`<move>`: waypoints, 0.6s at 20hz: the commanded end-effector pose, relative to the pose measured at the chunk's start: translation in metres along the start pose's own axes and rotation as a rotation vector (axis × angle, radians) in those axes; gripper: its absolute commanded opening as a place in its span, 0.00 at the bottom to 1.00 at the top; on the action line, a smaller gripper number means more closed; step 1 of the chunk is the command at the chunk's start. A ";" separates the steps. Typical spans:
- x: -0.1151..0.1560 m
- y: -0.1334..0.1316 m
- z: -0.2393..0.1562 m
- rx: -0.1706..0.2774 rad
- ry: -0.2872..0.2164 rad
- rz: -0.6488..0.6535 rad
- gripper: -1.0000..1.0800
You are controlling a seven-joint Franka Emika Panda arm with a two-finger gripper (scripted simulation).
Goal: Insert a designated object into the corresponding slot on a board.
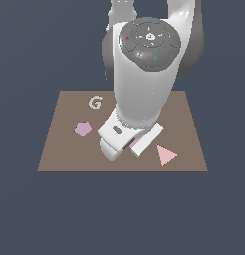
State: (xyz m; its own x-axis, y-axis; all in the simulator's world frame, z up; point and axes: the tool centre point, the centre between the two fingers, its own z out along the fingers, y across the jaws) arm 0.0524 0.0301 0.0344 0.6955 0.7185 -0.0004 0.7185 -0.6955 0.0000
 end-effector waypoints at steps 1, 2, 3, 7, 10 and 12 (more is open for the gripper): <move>0.001 -0.017 -0.002 0.000 0.001 -0.063 0.00; 0.001 -0.024 -0.002 0.000 0.001 -0.088 0.00; 0.001 -0.030 -0.003 0.000 0.001 -0.112 0.00; -0.002 -0.051 -0.005 0.000 0.001 -0.189 0.00; -0.003 -0.062 -0.005 0.000 0.001 -0.230 0.00; -0.005 -0.067 -0.006 0.000 0.000 -0.250 0.00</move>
State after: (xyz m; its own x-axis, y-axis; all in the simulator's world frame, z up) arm 0.0045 0.0715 0.0395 0.5109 0.8596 -0.0002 0.8596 -0.5109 -0.0009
